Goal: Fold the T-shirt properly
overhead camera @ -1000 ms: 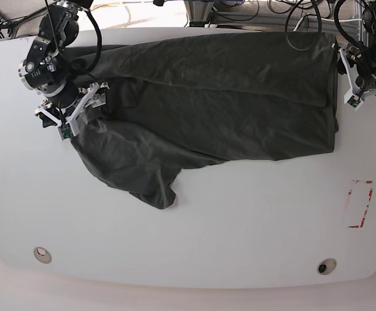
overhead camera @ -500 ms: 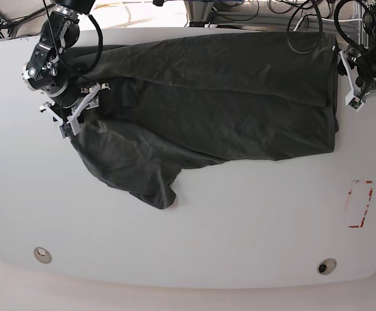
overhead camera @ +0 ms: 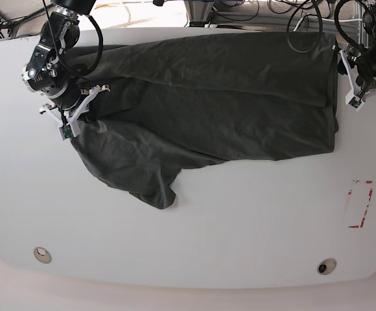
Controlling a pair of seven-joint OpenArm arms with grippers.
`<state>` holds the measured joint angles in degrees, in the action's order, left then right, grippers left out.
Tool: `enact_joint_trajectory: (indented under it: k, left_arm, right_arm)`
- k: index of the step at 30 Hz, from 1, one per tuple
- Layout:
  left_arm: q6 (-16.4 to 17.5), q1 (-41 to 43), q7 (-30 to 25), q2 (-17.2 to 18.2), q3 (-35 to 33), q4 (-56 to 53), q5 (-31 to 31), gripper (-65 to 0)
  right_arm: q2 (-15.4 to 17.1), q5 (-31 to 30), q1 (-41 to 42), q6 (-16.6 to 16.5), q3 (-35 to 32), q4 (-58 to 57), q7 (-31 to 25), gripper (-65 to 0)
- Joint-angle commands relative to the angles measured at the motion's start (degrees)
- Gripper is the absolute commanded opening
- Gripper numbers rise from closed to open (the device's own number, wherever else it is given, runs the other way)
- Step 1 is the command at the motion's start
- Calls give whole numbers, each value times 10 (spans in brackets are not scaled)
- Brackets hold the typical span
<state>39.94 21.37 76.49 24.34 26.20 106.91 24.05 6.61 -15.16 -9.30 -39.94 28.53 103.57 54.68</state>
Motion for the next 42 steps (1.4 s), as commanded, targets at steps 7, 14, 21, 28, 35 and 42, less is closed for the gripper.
enact_joint_trajectory:
  k: [7, 14, 21, 28, 35, 42]
  left_arm:
    - [1, -5, -4, 10, 3, 6, 0, -344]
    - [1, -5, -4, 10, 3, 6, 0, -344]
    - [1, -5, -4, 10, 3, 6, 0, -344]
    - [1, -5, -4, 11, 3, 6, 0, -344]
    - [1, -7, -4, 11, 3, 6, 0, -344]
    - [1, -34, -2, 11, 3, 6, 1, -344]
  right_arm:
    - [4, -6, 25, -1, 1, 51, -7, -650]
    - [4, -4, 47, -1, 0, 50, -7, -650]
    - [4, -4, 63, -1, -1, 34, -7, -645]
    - [4, -3, 68, -1, -1, 7, -7, -472]
    - [6, -2, 82, -1, 1, 6, -10, -190]
    - [14, 19, 155, -1, 0, -68, -17, -168]
